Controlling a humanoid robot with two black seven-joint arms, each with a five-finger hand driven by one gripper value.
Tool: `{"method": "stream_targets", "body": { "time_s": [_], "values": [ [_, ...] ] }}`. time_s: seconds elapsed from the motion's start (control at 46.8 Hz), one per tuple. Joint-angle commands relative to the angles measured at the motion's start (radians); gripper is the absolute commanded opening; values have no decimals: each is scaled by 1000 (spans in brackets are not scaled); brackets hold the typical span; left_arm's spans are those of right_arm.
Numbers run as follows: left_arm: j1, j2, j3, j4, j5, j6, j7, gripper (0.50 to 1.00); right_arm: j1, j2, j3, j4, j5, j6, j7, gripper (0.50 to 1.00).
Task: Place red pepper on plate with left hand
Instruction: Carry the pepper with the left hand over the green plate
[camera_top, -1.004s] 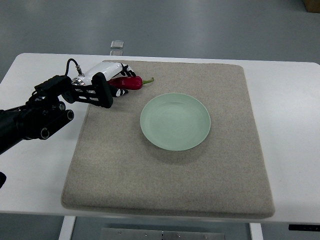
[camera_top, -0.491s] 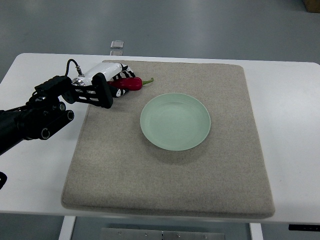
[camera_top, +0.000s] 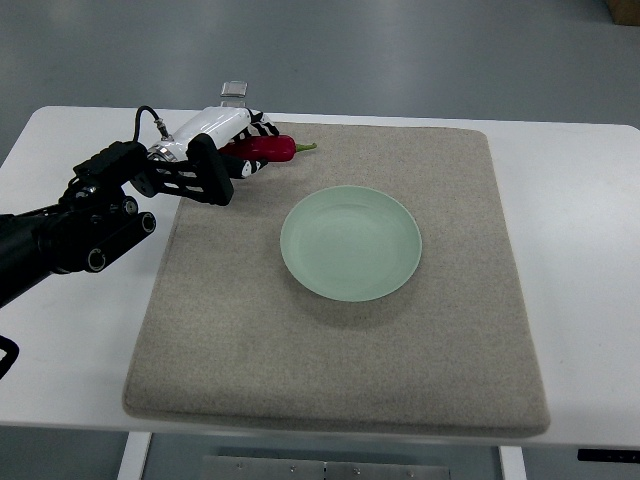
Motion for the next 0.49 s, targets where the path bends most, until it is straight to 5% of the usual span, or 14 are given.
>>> {"method": "stream_targets", "body": {
  "time_s": [0.0,0.47],
  "values": [
    [-9,4,0,-55,3,2,-3,500,-1,0,0,0,1,1,0,928],
    [-10,4,64,-265,145,-17,-43,500,1,0,0,0,-1,1,0,928]
  ]
}}
